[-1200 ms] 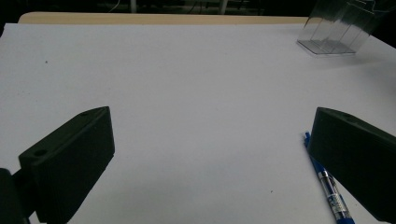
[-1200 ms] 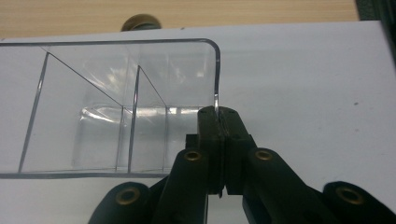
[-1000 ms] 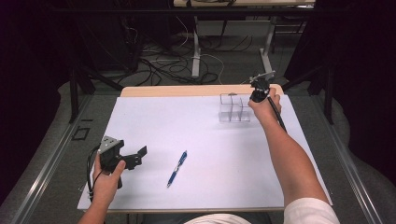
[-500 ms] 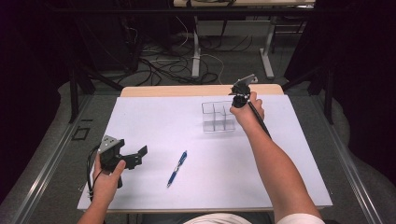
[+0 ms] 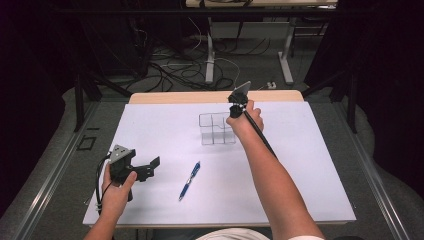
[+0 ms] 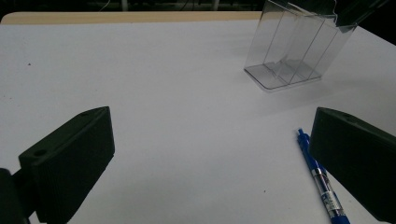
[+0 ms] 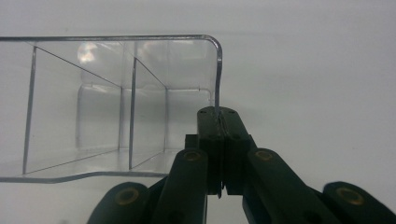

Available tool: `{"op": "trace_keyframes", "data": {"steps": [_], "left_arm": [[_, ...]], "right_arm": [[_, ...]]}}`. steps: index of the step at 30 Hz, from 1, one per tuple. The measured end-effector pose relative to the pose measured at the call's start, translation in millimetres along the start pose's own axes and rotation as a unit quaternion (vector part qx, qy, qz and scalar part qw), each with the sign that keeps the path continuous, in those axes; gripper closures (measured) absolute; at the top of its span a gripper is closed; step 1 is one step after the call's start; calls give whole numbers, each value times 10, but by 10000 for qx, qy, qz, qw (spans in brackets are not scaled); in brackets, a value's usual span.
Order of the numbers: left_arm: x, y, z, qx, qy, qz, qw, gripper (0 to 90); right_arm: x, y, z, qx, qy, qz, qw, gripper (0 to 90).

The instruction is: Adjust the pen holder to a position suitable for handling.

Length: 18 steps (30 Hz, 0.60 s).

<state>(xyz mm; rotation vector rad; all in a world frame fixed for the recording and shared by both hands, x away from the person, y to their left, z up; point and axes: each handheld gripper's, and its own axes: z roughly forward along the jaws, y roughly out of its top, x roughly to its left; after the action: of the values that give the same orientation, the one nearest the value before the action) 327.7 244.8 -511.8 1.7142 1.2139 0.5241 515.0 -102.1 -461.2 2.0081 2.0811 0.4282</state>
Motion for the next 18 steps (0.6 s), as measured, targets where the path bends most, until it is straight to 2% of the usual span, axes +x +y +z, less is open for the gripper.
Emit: {"op": "trace_keyframes", "data": {"steps": [2,4,5,6,7,9,11,14,15,16,17,18], "left_arm": [[-5,5,1,-2,-16,20,10000,3],[-9,6,1,-19,-17,12,10000,3],[-10,6,0,-15,-29,3,10000,3],[-6,6,5,-20,-27,2,10000,2],[-1,7,11,-35,-16,2,10000,3],[4,6,14,-27,-16,-11,10000,3],[2,11,13,-23,3,-7,10000,3],[-9,20,8,-42,20,9,10000,2],[-12,20,10,-39,14,11,10000,3],[-15,20,14,-25,8,1,10000,3],[-18,19,20,-8,11,-4,10000,3],[-17,18,26,1,15,3,10000,3]], "right_arm": [[33,-4,1,118,1,59,9999,891],[2,-5,7,316,175,25,9993,879],[-19,10,-23,525,222,90,9983,864],[-56,5,-17,403,506,239,9976,830],[-93,11,-25,357,694,203,9967,798],[-119,6,-33,270,915,135,9953,737],[-133,-1,-48,276,855,-94,9959,697],[-153,-43,-40,-54,1004,-443,9939,645],[-164,-58,-43,-130,1038,-584,9928,628],[-182,-83,-34,-365,1188,-726,9896,614],[-195,-100,-47,-418,1221,-821,9882,593],[-219,-119,-48,-538,1323,-912,9855,567]]}}
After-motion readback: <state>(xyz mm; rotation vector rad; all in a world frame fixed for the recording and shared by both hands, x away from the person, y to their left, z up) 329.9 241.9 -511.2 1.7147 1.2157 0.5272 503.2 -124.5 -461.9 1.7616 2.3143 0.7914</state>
